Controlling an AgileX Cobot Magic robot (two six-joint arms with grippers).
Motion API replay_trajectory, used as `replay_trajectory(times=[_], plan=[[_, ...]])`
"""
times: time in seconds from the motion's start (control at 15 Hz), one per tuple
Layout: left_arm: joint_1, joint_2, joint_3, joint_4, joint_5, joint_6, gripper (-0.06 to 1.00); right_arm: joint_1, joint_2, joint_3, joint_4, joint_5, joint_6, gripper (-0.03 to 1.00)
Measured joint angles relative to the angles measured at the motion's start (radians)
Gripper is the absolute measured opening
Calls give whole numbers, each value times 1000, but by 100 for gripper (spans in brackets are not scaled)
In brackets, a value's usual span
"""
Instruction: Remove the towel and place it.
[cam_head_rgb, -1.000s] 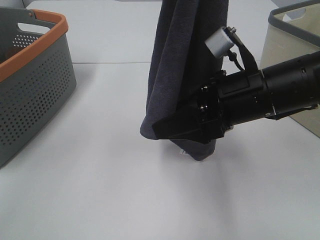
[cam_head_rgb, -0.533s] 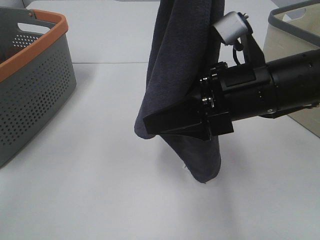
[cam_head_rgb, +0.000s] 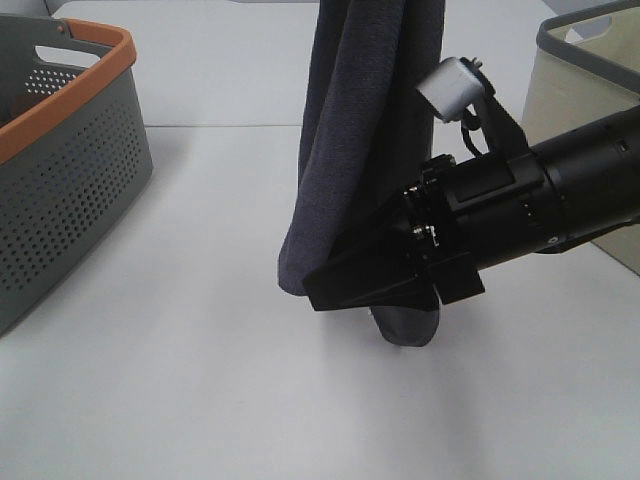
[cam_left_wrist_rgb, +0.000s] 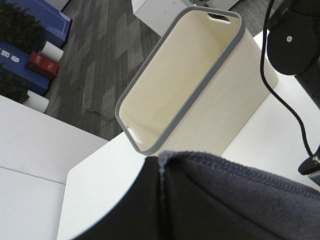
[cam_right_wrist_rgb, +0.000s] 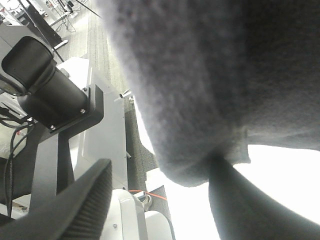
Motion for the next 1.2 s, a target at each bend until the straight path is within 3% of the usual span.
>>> replay_trajectory(times=[0.2, 0.47, 0.93, 1.07, 1.2], plan=[[0, 0, 0, 0, 0, -4, 0, 0, 0, 0, 44, 38, -15, 50], [0, 0, 0, 0, 0, -4, 0, 1, 0, 0, 148, -126, -87, 49], [0, 0, 0, 0, 0, -6, 0, 1, 0, 0, 142, -415, -47, 56], [0, 0, 0, 0, 0, -6, 0, 1, 0, 0, 140, -416, -47, 53], [0, 0, 0, 0, 0, -7, 0, 1, 0, 0, 104, -369, -26, 41]])
